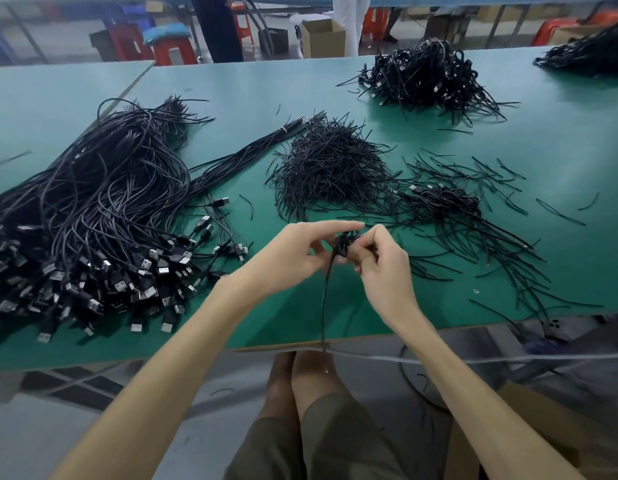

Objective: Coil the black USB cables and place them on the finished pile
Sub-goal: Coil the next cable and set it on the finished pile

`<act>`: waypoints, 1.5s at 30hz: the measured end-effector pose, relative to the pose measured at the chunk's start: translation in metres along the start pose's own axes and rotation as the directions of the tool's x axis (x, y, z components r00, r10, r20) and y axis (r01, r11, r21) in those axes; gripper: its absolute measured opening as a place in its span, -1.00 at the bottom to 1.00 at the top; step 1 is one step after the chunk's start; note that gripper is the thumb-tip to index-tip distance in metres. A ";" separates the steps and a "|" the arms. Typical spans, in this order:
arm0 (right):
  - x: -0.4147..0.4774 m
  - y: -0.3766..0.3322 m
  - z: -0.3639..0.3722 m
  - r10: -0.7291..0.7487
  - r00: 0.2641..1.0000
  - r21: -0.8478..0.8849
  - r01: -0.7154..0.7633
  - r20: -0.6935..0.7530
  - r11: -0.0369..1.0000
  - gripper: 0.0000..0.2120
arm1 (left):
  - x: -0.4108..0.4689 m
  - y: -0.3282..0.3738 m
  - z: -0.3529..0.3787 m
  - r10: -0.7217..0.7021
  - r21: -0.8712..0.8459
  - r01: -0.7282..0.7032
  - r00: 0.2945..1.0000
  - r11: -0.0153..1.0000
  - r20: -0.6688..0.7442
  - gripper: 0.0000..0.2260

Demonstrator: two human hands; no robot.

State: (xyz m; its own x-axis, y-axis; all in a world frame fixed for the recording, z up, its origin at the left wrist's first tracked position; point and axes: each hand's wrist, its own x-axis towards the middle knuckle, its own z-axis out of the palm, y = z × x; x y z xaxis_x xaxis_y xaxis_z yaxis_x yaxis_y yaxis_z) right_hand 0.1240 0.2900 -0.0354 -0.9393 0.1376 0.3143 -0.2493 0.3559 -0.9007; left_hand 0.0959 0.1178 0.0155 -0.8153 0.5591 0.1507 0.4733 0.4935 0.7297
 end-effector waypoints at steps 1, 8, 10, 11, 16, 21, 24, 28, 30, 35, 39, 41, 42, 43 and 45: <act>0.000 0.000 0.000 -0.007 1.000 -0.007 0.007 0.012 1.000 -0.73 | 0.000 -0.001 0.001 0.018 0.052 -0.018 1.000 0.998 -0.013 -0.48; -0.004 -0.009 0.002 -0.125 0.992 -0.014 0.125 -0.017 0.992 -0.76 | -0.010 0.003 -0.004 0.203 0.445 -0.130 0.972 0.886 -0.120 -0.84; -0.005 -0.008 0.002 -0.160 0.987 -0.059 0.158 -0.027 0.986 -0.75 | -0.008 0.006 -0.003 0.102 0.441 -0.058 0.992 0.896 -0.076 -0.84; -0.006 -0.008 0.003 -0.167 0.986 -0.082 0.164 -0.026 0.983 -0.76 | -0.007 0.007 -0.003 0.035 0.414 -0.004 0.997 0.910 -0.067 -0.83; -0.007 -0.006 0.004 -0.219 0.976 -0.137 0.215 -0.015 0.967 -0.81 | -0.005 0.010 -0.001 -0.171 0.002 0.171 0.984 0.985 -0.053 -0.82; -0.009 -0.004 0.004 -0.249 0.968 -0.140 0.243 -0.024 0.960 -0.79 | -0.004 0.014 -0.002 -0.201 -0.185 0.200 0.979 0.962 0.010 -0.74; -0.008 -0.006 0.005 -0.268 0.963 -0.142 0.261 -0.034 0.955 -0.77 | -0.008 0.015 -0.008 -0.129 -0.261 0.134 0.991 0.956 0.038 -0.66; -0.011 -0.006 0.005 -0.305 0.952 -0.153 0.300 -0.004 0.942 -0.74 | -0.016 0.013 -0.014 -0.026 -0.261 0.062 0.990 0.963 0.138 -0.55; -0.011 -0.005 0.006 -0.308 0.951 -0.140 0.305 0.000 0.942 -0.73 | -0.019 0.010 -0.021 0.015 -0.248 0.036 0.979 0.968 0.202 -0.46; -0.010 -0.002 0.005 -0.316 0.949 -0.124 0.316 0.017 0.941 -0.73 | -0.019 0.005 -0.022 -0.005 -0.118 0.029 0.981 0.993 0.194 -0.34; -0.011 0.000 0.007 -0.346 0.938 -0.165 0.345 0.025 0.924 -0.71 | -0.017 0.005 -0.017 -0.085 0.079 0.081 0.995 0.994 0.050 -0.58; -0.011 0.001 0.007 -0.335 0.942 -0.199 0.333 0.025 0.922 -0.74 | -0.017 0.010 -0.017 -0.120 0.196 0.115 0.993 0.974 0.018 -0.73; -0.010 0.001 0.006 -0.336 0.942 -0.218 0.332 0.022 0.918 -0.75 | -0.017 0.014 -0.016 -0.132 0.280 0.125 0.991 0.952 0.007 -0.75; -0.011 0.001 0.006 -0.345 0.939 -0.226 0.339 0.012 0.913 -0.75 | -0.017 0.018 -0.015 -0.137 0.372 0.128 0.991 0.919 -0.003 -0.73; -0.011 -0.002 0.005 -0.367 0.930 -0.216 0.354 -0.025 0.910 -0.74 | -0.016 0.024 -0.011 -0.111 0.543 0.113 0.993 0.832 -0.037 -0.63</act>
State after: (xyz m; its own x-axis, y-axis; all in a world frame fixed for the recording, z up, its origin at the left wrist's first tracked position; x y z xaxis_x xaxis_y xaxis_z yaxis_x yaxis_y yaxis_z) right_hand 0.1339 0.2836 -0.0388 -0.7759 0.0202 0.6306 -0.5082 0.5722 -0.6436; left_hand 0.1165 0.1135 0.0380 -0.8747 0.4756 0.0933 0.4825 0.8358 0.2620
